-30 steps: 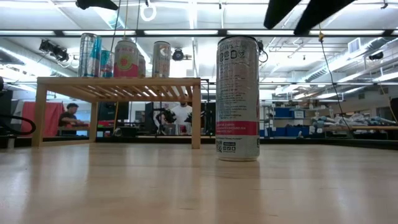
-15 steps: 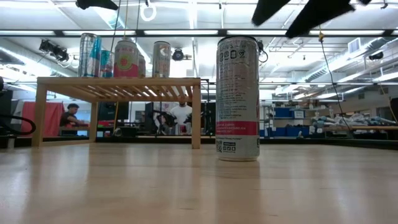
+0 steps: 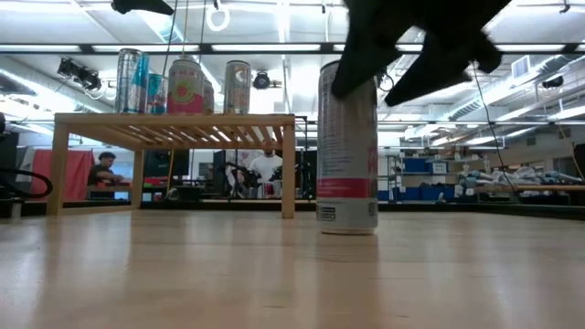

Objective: Place canned beverage on shelf
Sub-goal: Put the top white and pink soda can on the shelf

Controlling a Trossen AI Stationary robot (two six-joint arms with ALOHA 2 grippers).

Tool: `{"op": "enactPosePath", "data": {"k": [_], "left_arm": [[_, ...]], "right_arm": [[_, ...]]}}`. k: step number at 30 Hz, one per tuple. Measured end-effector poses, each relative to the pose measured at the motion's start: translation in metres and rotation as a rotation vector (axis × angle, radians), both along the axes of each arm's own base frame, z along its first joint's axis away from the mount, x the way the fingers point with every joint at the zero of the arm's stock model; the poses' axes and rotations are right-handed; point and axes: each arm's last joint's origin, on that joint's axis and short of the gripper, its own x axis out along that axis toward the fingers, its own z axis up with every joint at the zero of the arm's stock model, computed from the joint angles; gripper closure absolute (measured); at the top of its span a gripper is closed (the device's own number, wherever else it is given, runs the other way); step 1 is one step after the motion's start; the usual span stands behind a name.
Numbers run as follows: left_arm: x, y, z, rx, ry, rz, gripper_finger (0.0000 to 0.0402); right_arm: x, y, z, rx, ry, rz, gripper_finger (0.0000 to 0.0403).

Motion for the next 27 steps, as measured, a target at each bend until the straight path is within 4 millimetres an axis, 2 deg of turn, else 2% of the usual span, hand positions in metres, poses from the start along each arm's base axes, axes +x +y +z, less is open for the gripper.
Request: {"op": "enactPosePath", "data": {"k": [5,13,20,27], "left_arm": [[0.0,0.0,0.0,-0.001,0.001,0.0,0.0012],[0.0,0.0,0.0,0.0,0.001,0.0,0.0012],[0.0,0.0,0.0,-0.001,0.001,0.0,0.0012],[0.0,0.0,0.0,-0.002,0.001,0.001,0.0012]], "right_arm": [[0.011,-0.015,-0.005,-0.019,0.024,-0.008,0.0011],[0.021,-0.028,-0.004,-0.042,-0.016,-0.046,0.0011],[0.034,-0.025,-0.004,0.058,-0.038,0.005,0.0011],[0.025,-0.027,-0.005,0.058,0.008,-0.032,0.0011]]}}
